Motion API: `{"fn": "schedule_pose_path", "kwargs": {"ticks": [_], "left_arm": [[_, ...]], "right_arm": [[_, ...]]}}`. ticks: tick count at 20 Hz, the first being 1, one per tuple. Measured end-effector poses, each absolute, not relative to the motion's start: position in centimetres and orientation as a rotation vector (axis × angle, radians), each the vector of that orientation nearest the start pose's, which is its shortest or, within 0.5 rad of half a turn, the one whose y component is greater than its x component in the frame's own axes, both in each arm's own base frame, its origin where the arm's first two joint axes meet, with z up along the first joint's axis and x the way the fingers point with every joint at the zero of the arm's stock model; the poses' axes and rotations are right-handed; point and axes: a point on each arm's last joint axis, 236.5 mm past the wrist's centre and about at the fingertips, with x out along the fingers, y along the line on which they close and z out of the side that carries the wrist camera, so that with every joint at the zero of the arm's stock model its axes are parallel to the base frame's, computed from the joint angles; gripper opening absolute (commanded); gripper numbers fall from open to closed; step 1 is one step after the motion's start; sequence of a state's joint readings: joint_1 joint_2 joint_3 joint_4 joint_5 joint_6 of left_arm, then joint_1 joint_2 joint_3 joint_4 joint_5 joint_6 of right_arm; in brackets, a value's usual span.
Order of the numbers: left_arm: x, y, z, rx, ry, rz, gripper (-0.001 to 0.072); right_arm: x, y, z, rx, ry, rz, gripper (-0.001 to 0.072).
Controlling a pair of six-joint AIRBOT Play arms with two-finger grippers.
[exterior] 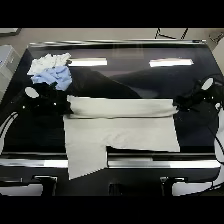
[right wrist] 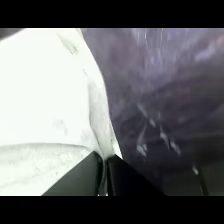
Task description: Fold the clothes and pants, and hang the long-sleeved shirts on hangers.
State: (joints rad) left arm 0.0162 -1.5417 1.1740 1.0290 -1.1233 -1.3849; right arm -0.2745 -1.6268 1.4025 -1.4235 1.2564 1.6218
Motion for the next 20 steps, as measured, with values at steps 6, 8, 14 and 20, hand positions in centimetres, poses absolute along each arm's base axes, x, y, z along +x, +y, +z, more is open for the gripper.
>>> {"fn": "schedule_pose_path", "kwargs": {"ticks": [6,8,14,20], "left_arm": [[38.3,-10.0,-8.2,-0.399,1.441,-0.297,0.0029],[38.2,-9.8,-8.3,-0.397,1.441,-0.293,0.0235],[38.7,-6.4,-4.8,-0.431,1.449,-0.287,0.04],[27.0,-3.6,-6.7,-0.451,1.732,-0.262,0.0401]], "right_arm": [[38.1,-6.9,-7.3,0.403,1.562,-0.135,0.0043],[37.8,-6.6,-7.4,0.416,1.575,-0.127,0.0264],[36.1,-8.2,-4.5,0.455,1.613,-0.126,0.0518],[28.7,-9.9,-4.7,0.612,1.786,-0.182,0.0616]]}}
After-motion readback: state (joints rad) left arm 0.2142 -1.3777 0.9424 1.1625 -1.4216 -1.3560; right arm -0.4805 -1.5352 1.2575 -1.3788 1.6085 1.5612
